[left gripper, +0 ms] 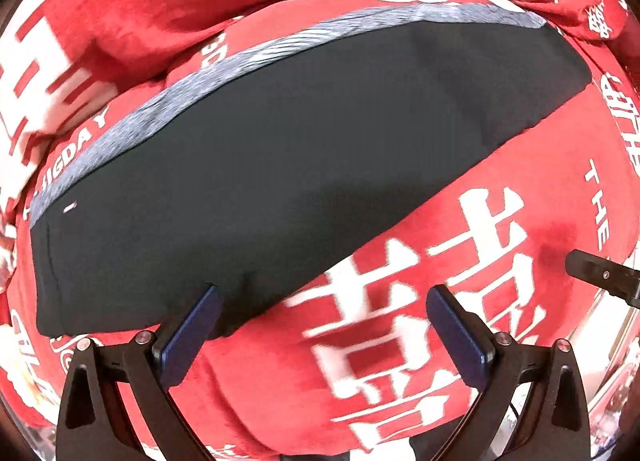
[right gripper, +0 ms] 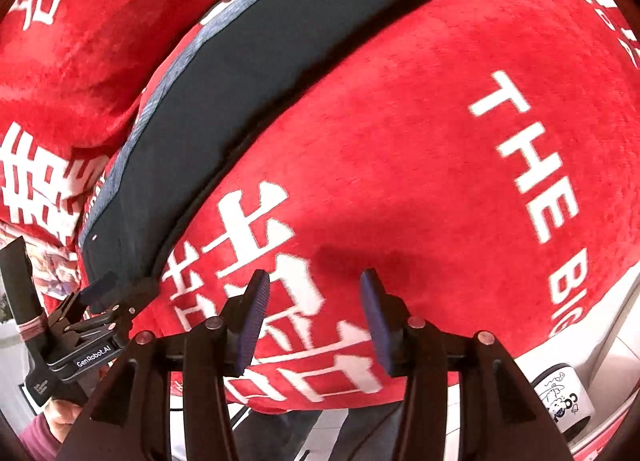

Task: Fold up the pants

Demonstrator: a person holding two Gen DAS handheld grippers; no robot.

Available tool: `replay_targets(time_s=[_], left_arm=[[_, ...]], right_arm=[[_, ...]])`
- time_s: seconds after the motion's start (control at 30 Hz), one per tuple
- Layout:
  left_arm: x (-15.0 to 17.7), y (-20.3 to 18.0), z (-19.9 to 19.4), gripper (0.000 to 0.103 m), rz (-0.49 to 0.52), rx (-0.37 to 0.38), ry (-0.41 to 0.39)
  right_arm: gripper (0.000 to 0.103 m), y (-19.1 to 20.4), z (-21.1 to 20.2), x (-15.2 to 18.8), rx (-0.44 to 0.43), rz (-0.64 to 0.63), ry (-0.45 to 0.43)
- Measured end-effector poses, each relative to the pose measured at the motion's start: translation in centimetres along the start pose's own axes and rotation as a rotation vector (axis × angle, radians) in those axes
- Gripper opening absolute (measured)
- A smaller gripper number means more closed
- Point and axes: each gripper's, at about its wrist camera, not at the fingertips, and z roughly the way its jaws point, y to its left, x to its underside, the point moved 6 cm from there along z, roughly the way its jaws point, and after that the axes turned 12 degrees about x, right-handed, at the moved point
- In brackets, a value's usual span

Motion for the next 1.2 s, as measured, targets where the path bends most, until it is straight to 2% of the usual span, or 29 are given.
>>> replay_targets(time_s=[0.43, 0.67, 0.8, 1.2], left_arm=[[-4.1, -8.8, 3.3, 0.103, 0.014, 0.0, 0.031], [-5.9, -10.6, 3.8, 0.103, 0.002, -0.023, 0.029], [-6.8, -11.5, 3.8, 0.103, -0.003, -0.047, 0.025], [-8.8, -13.1, 3.9, 0.103, 0.004, -0.062, 0.016]], right_arm=[[0.056, -6.3, -1.3, -5.8, -0.05, 0.067, -0.026], [0.056, -7.9, -1.3, -8.9, -0.092, 0.08, -0.022], [0.061, -8.3, -1.4, -10.0, -0.107, 0.077, -0.021], [0.062, -10.4, -1.9, -12.7, -0.128, 0.089, -0.044]])
